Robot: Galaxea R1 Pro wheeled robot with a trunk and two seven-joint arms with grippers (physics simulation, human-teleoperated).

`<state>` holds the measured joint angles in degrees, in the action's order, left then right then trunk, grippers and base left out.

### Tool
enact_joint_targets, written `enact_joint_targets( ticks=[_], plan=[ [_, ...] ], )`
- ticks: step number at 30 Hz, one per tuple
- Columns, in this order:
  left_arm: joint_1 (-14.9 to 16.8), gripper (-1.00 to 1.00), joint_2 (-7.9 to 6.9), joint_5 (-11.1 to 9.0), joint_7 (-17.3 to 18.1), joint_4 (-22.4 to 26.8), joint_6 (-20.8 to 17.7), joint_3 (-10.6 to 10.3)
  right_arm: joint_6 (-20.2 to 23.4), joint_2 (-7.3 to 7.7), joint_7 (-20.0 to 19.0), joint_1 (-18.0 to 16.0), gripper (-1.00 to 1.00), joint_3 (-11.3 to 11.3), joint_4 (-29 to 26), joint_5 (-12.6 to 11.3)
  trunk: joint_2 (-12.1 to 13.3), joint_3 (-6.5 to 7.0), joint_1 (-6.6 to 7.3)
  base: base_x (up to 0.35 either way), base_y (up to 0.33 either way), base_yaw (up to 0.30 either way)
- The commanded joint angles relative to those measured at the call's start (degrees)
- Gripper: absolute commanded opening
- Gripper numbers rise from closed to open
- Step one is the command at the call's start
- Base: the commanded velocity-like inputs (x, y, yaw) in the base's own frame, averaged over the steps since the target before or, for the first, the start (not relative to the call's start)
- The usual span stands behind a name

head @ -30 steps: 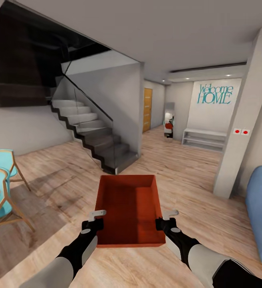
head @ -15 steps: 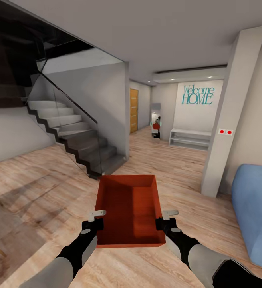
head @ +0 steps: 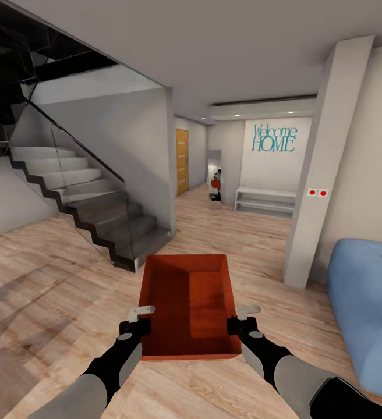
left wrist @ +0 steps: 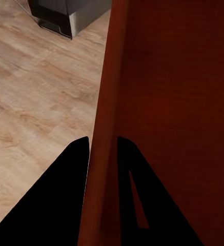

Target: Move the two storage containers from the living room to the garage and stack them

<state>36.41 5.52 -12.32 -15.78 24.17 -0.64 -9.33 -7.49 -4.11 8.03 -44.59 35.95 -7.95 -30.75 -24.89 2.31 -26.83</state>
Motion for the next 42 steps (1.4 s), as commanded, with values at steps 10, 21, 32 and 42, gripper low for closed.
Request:
enact_joint_targets(
  ticks=[10, 21, 32, 42],
  plan=[
    [0.0, -1.0, 0.03, 1.0, -1.6, 0.3, 0.0, -1.0, -0.2, -0.47, 1.5, -0.1, -1.0, -1.1, 0.3, -1.4, 0.0, -0.01, -0.05, 0.322, 0.0, -0.114],
    [0.0, -1.0, 0.02, 1.0, -1.6, 0.4, -0.1, -1.0, -0.2, -0.54, 1.5, -0.1, -1.0, -1.1, 0.3, -1.4, 0.0, -0.01, -0.05, 0.322, 0.0, -0.193],
    [0.0, -1.0, 0.09, 1.0, -1.6, 0.1, -0.2, -1.0, -0.3, -0.54, 1.5, -0.1, -1.0, -1.1, 0.3, -1.4, 0.0, -0.01, -0.05, 0.322, 0.0, -0.009],
    [0.0, -1.0, 0.11, 1.0, -1.6, 0.1, -0.1, -0.9, -0.1, -0.55, 1.5, -0.1, -1.0, -1.1, 0.3, -1.4, 0.0, -0.01, -0.05, 0.322, 0.0, 0.0]
  ],
)
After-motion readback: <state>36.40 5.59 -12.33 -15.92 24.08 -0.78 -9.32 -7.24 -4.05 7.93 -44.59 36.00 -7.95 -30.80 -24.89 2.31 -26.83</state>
